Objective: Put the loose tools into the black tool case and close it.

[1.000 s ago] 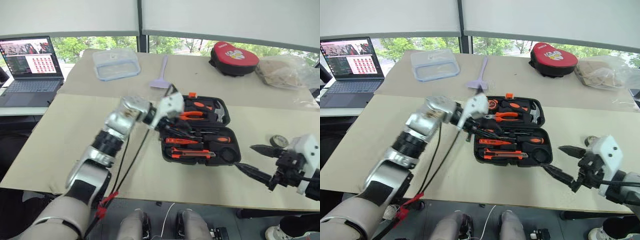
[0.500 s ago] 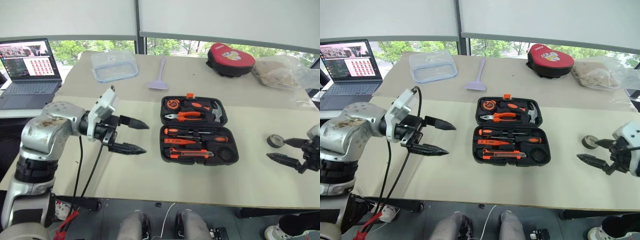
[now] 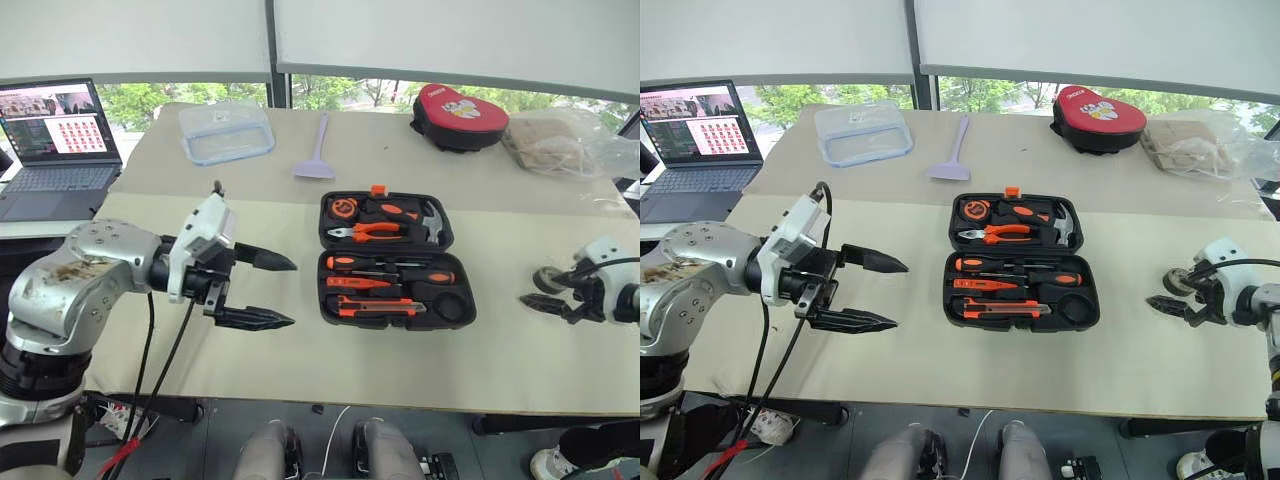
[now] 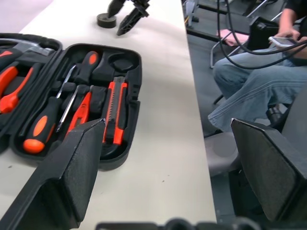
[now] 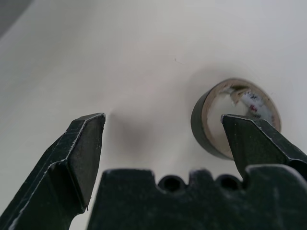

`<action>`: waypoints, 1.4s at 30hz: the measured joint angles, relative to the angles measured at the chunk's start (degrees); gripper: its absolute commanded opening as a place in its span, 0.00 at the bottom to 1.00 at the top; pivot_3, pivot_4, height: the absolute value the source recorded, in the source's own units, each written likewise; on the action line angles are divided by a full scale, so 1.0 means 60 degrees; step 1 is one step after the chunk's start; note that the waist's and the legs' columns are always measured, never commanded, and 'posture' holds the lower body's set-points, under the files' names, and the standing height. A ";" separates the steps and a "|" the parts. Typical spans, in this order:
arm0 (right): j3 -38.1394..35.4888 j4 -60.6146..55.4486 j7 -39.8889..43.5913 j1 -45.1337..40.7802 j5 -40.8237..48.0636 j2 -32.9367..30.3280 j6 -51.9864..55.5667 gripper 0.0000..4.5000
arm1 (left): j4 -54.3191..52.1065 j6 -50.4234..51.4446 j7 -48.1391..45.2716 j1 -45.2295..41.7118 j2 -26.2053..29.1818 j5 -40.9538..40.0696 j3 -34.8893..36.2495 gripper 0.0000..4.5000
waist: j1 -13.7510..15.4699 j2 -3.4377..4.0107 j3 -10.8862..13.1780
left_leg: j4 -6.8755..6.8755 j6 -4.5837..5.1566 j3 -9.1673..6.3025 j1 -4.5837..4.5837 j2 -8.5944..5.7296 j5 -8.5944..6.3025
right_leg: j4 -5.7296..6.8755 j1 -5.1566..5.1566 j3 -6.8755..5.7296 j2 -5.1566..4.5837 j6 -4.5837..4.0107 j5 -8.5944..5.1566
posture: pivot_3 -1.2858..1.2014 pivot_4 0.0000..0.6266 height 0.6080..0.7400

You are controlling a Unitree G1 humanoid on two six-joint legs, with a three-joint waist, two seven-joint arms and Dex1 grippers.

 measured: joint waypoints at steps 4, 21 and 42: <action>-0.0001 0.0244 0.0094 -0.0081 -0.0103 0.0127 -0.0224 0.59 | 0.0000 -0.0022 0.0085 -0.0016 0.0070 -0.0137 -0.0002 1.00 | -0.0032 0.0004 0.0000 | -0.0003 -0.0005 0.0000 0.0003 0.0002 0.0001 | 0.0003 0.0000 -0.0001 0.0002 -0.0001 -0.0001 | 0.52 0.24 0.93; -0.0931 -0.4046 0.2268 0.2366 0.1561 -0.0692 0.0544 0.00 | 0.0149 -0.0443 -0.0004 -0.0239 0.0385 -0.0128 -0.0391 1.00 | -0.0044 0.0079 0.0008 | -0.0014 -0.0009 -0.0001 0.0009 0.0006 0.0000 | 0.0008 -0.0001 0.0013 -0.0003 -0.0001 -0.0005 | 0.52 0.24 0.93; 0.0991 -0.9445 0.1616 0.2624 0.1584 -0.0530 0.2891 0.32 | 0.0544 -0.1415 -0.0276 -0.0286 0.0091 0.0577 -0.1337 1.00 | 0.0175 0.0081 0.0010 | -0.0007 -0.0025 0.0007 -0.0055 0.0001 -0.0005 | 0.0017 -0.0074 0.0000 0.0012 -0.0008 -0.0011 | 0.52 0.24 0.93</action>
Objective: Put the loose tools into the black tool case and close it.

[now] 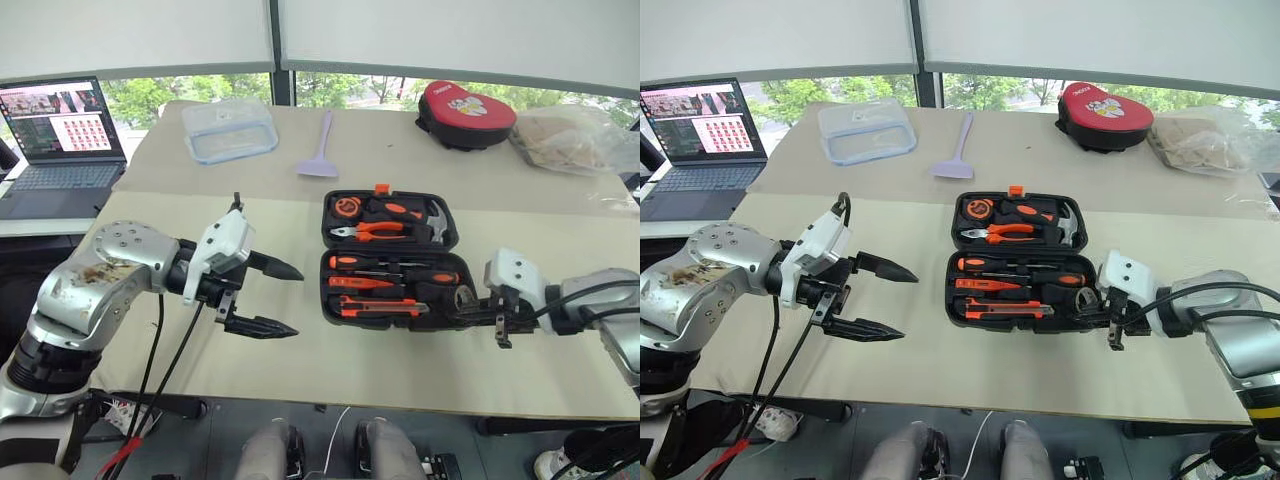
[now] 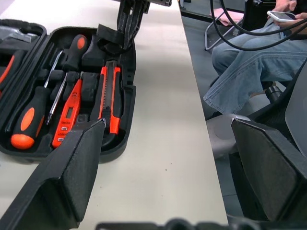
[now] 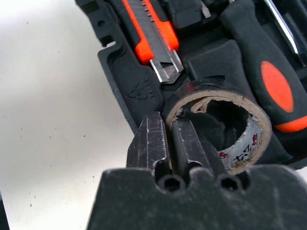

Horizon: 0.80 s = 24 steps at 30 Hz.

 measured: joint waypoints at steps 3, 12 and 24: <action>-0.0066 -0.0157 0.0005 0.0017 -0.0028 -0.0202 -0.0064 0.53 | 0.0124 -0.0107 -0.0014 -0.0046 -0.0001 0.0040 -0.0004 1.00 | 0.0017 -0.0001 -0.0001 | -0.0001 0.0000 -0.0003 0.0001 0.0001 0.0000 | 0.0001 0.0000 -0.0003 0.0000 0.0003 -0.0003 | 0.52 0.24 0.93; -0.0660 -0.0721 0.0346 0.0258 0.0745 -0.0417 0.0539 0.98 | 0.0434 -0.0219 0.0114 -0.0129 -0.0238 0.0275 -0.0125 1.00 | 0.0010 -0.0002 0.0000 | 0.0000 0.0000 -0.0001 0.0000 0.0000 0.0000 | 0.0004 -0.0001 0.0003 0.0000 0.0002 -0.0002 | 0.52 0.24 0.93; -0.2839 0.1090 -0.1068 0.0283 0.1567 0.0261 0.1606 0.30 | 0.2899 -0.0571 0.3101 0.0105 -0.1763 0.2712 -0.0800 0.44 | 0.0027 -0.0058 0.0000 | -0.0003 0.0008 -0.0005 0.0000 -0.0003 -0.0001 | -0.0019 0.0021 -0.0014 -0.0002 0.0001 0.0004 | 0.52 0.24 0.93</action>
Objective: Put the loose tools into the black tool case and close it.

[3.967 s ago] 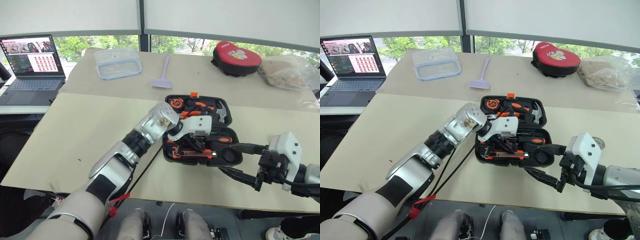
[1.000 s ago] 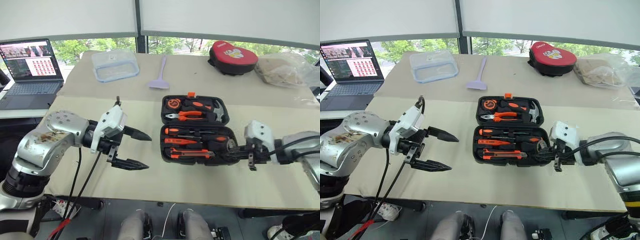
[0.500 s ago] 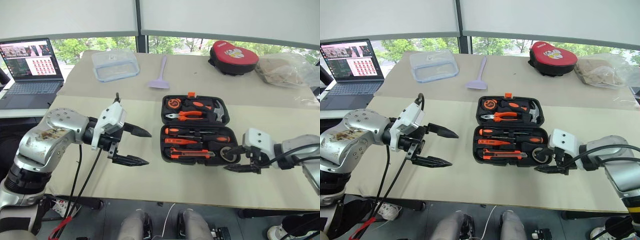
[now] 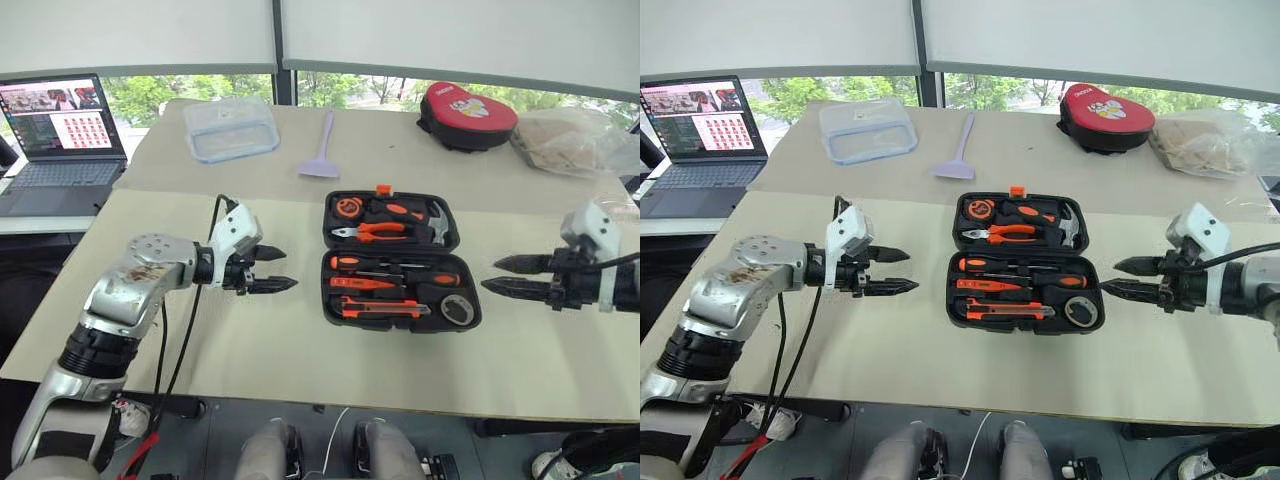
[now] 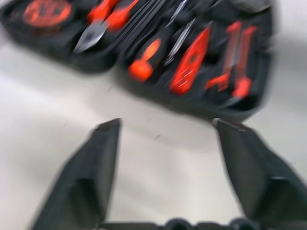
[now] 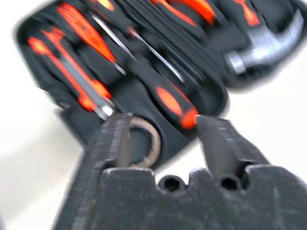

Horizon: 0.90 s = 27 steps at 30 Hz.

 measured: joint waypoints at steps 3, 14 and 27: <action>0.0028 0.0697 -0.0629 -0.0154 -0.0321 0.0516 -0.0548 0.06 | 0.0700 -0.0227 0.0423 -0.0098 -0.0770 0.0350 -0.0200 0.19 | 0.0001 -0.0001 0.0001 | 0.0007 -0.0001 0.0004 0.0005 0.0000 0.0001 | 0.0012 0.0002 0.0004 -0.0001 0.0002 0.0002 | 0.52 0.24 0.93; 0.1883 0.3017 -0.1213 -0.1807 -0.2155 0.1547 -0.2627 0.00 | 0.2553 -0.1158 0.0728 -0.1126 -0.2342 0.1421 -0.0805 0.01 | -0.0091 0.0000 0.0000 | 0.0009 -0.0002 0.0016 0.0004 0.0002 0.0003 | 0.0024 -0.0010 0.0004 0.0002 0.0004 0.0003 | 0.52 0.24 0.93; 0.1317 0.0845 0.0237 0.0264 -0.1911 0.0813 -0.3009 0.00 | 0.0844 -0.0708 -0.1789 -0.0065 -0.1153 0.1019 -0.0920 0.01 | -0.0081 0.0001 -0.0001 | -0.0004 -0.0003 0.0014 -0.0011 0.0004 0.0002 | 0.0020 -0.0029 0.0001 -0.0005 0.0007 -0.0008 | 0.52 0.24 0.93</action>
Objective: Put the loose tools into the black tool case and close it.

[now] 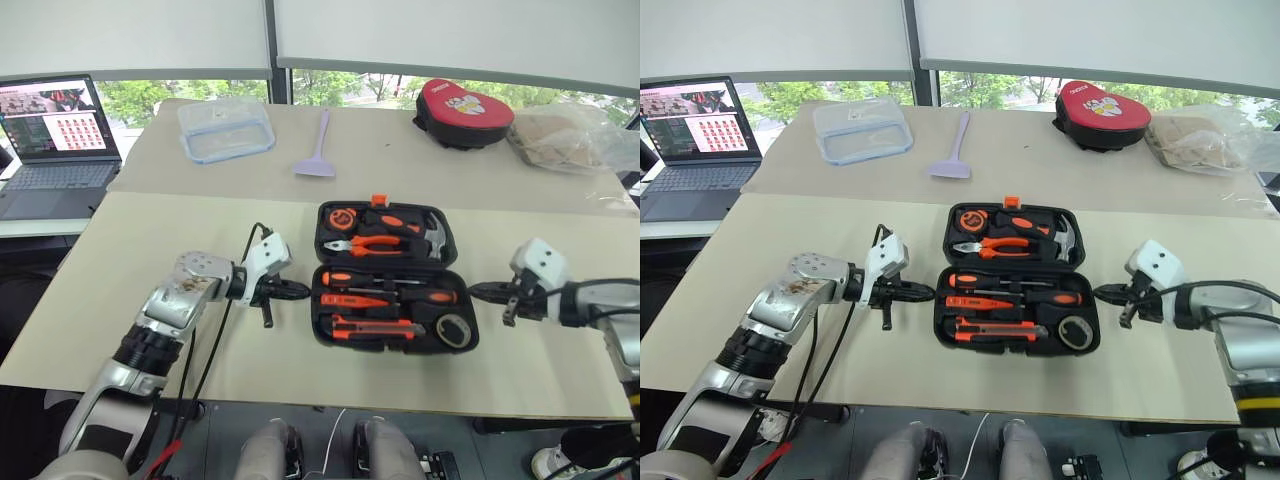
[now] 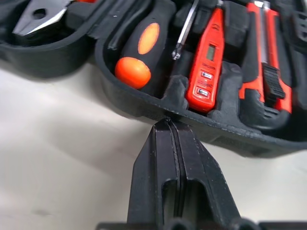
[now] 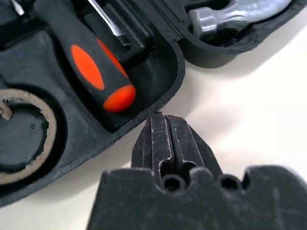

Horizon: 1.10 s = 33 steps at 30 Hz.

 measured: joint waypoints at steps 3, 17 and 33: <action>-0.0367 -0.0671 0.0138 0.0762 0.0183 -0.0073 0.0042 0.00 | -0.0424 0.0021 -0.0314 0.0293 0.0255 -0.0034 -0.0016 0.01 | 0.0022 0.0000 0.0000 | 0.0000 0.0000 -0.0004 0.0008 0.0001 -0.0001 | 0.0003 0.0004 0.0005 -0.0002 -0.0001 0.0000 | 0.52 0.24 0.93; -0.1763 -0.1946 -0.0626 0.2414 0.0545 -0.0210 0.0578 0.33 | -0.0590 0.0282 0.0226 0.1120 0.1211 -0.0019 0.0659 0.33 | 0.0057 0.0001 -0.0001 | 0.0000 0.0000 -0.0012 0.0018 0.0006 0.0000 | 0.0008 0.0006 0.0017 -0.0003 -0.0010 0.0005 | 0.52 0.24 0.93; -0.0672 0.0958 -0.3602 -0.3687 0.1445 0.1563 0.5621 0.84 | 0.5219 0.4287 0.3262 -0.4120 -0.2049 -0.0894 0.2282 0.88 | -0.0030 -0.0015 -0.0003 | 0.0004 0.0010 0.0009 -0.0055 -0.0017 0.0021 | 0.0021 -0.0054 -0.0001 0.0007 -0.0002 0.0018 | 0.52 0.24 0.93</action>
